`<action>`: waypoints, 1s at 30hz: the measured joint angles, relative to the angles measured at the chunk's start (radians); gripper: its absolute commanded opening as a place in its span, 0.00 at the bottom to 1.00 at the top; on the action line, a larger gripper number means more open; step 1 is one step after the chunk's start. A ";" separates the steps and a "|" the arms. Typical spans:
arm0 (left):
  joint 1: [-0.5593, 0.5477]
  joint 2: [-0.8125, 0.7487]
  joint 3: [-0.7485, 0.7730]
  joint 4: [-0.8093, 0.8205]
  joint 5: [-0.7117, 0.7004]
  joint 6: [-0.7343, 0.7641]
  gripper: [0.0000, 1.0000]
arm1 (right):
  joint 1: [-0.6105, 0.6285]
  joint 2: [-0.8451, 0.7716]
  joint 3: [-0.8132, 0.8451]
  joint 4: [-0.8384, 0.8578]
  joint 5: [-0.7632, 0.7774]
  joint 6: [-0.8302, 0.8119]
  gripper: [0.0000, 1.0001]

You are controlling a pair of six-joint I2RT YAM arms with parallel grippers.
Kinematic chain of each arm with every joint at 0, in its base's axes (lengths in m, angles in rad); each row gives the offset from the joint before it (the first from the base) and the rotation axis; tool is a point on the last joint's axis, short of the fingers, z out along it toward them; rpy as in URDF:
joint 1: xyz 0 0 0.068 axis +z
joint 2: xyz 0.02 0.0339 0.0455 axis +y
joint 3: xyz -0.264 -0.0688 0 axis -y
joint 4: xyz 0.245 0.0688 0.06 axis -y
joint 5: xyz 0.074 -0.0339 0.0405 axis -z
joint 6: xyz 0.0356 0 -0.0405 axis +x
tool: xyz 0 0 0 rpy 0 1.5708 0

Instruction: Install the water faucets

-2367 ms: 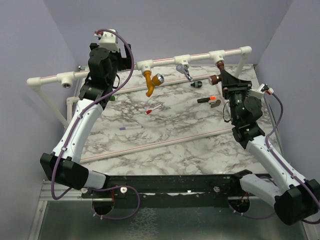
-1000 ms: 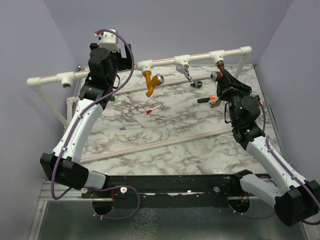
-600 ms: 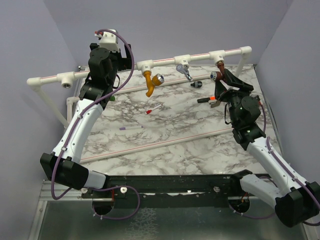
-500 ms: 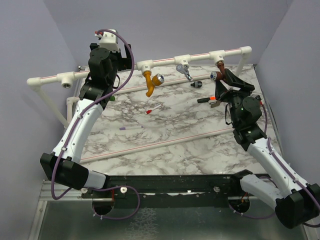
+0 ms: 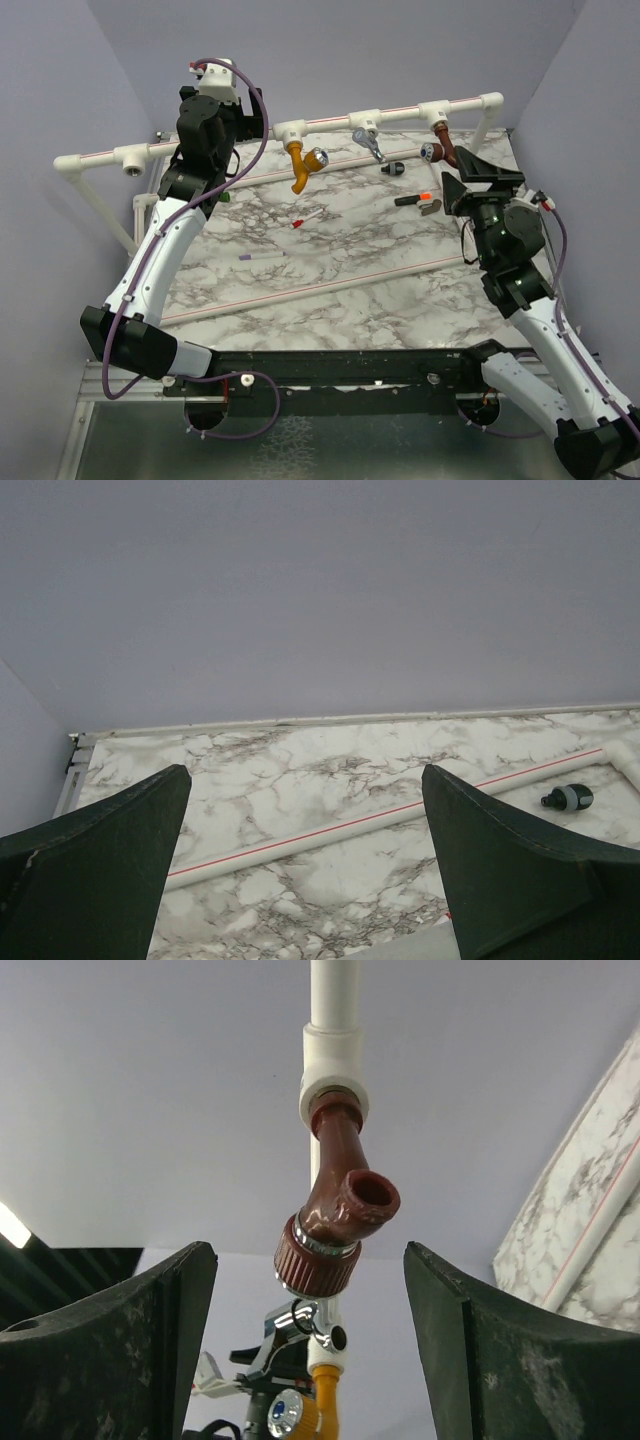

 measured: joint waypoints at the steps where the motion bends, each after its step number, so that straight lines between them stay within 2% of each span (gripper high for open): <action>1: 0.000 0.000 0.000 0.000 0.000 0.000 0.99 | 0.000 -0.016 0.005 -0.020 0.000 -0.034 0.81; 10: 0.000 0.000 0.000 0.000 0.000 -0.001 0.99 | 0.000 -0.120 0.056 -0.203 0.005 -0.340 0.81; 13: 0.000 0.000 0.000 0.000 0.000 -0.001 0.99 | 0.000 -0.139 0.056 -0.234 0.005 -0.489 0.82; 24: 0.000 0.000 0.000 0.000 0.001 -0.001 0.99 | 0.000 -0.207 0.025 -0.200 -0.036 -1.162 0.87; 30: 0.000 0.000 0.000 0.000 0.001 -0.001 0.99 | 0.000 -0.166 0.028 -0.171 -0.104 -1.555 0.87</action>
